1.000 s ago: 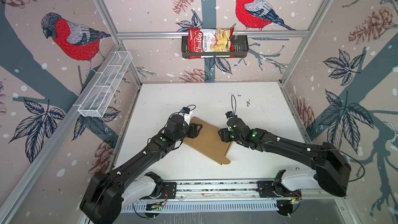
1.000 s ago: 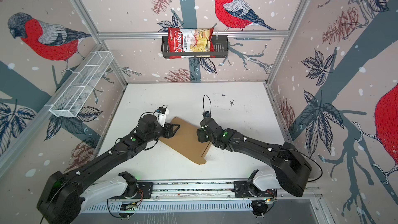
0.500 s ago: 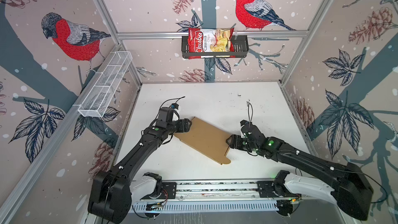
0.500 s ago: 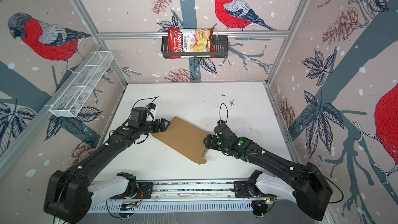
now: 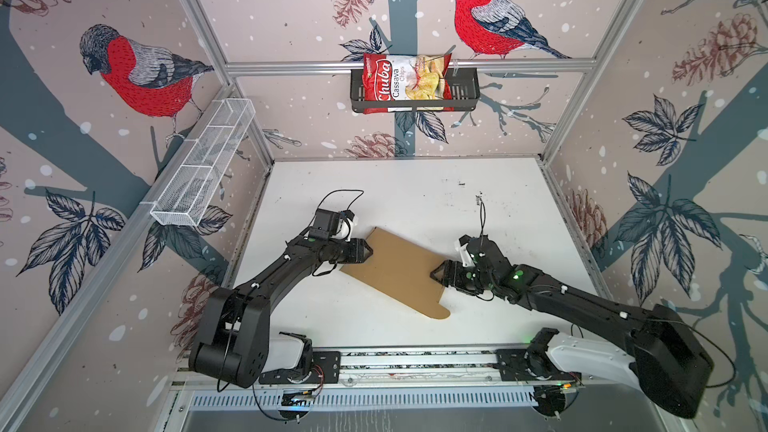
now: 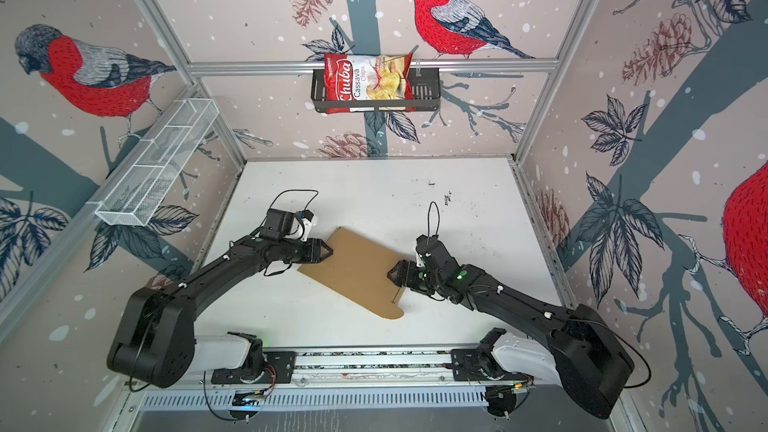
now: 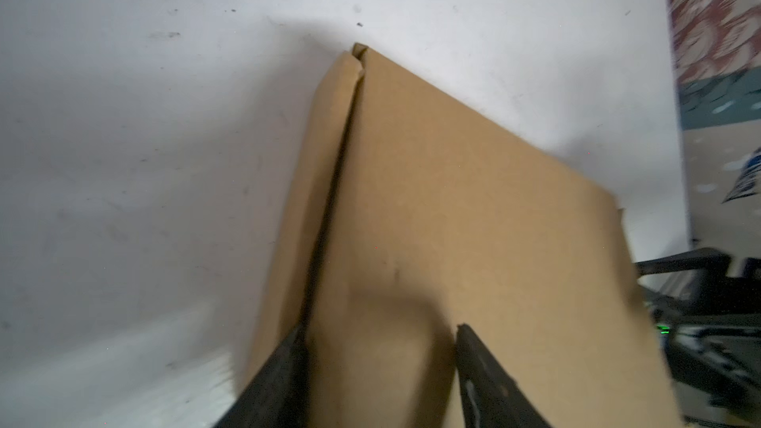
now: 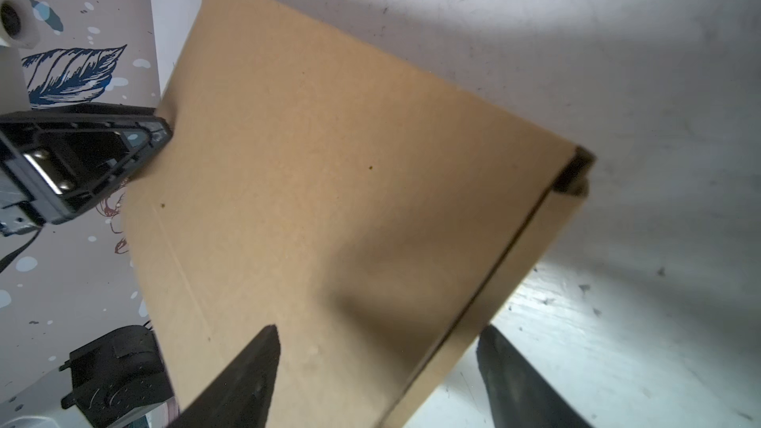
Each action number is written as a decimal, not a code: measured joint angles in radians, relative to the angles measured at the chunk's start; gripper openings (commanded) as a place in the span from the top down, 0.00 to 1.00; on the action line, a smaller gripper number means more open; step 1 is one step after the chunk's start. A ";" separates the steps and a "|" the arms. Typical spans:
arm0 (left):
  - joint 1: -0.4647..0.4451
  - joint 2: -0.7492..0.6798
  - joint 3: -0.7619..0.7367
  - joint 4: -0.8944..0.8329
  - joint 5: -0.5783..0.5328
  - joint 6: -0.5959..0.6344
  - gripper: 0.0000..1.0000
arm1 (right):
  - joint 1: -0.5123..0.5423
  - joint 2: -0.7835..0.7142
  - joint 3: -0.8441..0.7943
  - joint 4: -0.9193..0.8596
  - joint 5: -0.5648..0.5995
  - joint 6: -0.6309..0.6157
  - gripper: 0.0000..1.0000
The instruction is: Fold the paper box
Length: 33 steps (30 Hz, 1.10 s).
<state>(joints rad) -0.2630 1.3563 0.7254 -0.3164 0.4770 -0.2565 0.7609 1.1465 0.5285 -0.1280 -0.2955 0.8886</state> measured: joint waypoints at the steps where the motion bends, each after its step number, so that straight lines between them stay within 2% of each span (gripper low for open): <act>1: 0.000 0.002 -0.002 -0.006 0.005 0.000 0.54 | -0.006 0.003 0.000 0.001 -0.002 -0.001 0.25; 4: 0.000 0.001 -0.003 -0.008 0.017 0.000 0.52 | -0.028 0.009 0.000 0.001 -0.003 -0.016 0.25; 7: 0.000 -0.002 -0.005 -0.010 0.016 0.000 0.46 | -0.050 0.019 0.002 0.003 -0.006 -0.035 0.25; 10: -0.002 -0.007 -0.003 -0.018 0.015 -0.003 0.45 | -0.056 0.034 0.029 -0.025 0.014 -0.063 0.25; 12: -0.002 -0.010 0.007 -0.041 -0.006 -0.010 0.45 | -0.043 0.035 0.055 -0.051 0.043 -0.084 0.24; 16: -0.002 -0.019 0.034 -0.080 -0.057 -0.026 0.36 | 0.001 0.036 0.072 -0.079 0.077 -0.104 0.23; 20: -0.002 -0.023 0.041 -0.094 -0.094 -0.032 0.33 | 0.046 0.050 0.047 -0.082 0.087 -0.098 0.22; 25: -0.002 -0.011 0.048 -0.089 -0.101 -0.032 0.24 | 0.040 0.073 0.014 -0.044 0.085 -0.074 0.21; 29: 0.006 -0.010 0.047 -0.090 -0.148 -0.035 0.27 | -0.027 0.120 0.013 0.000 0.078 -0.090 0.23; 33: 0.005 0.034 -0.002 -0.036 -0.109 -0.061 0.35 | -0.097 0.164 0.035 0.021 0.072 -0.144 0.24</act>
<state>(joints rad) -0.2581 1.3903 0.7231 -0.3523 0.3679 -0.3172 0.6640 1.3102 0.5640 -0.1066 -0.2237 0.7448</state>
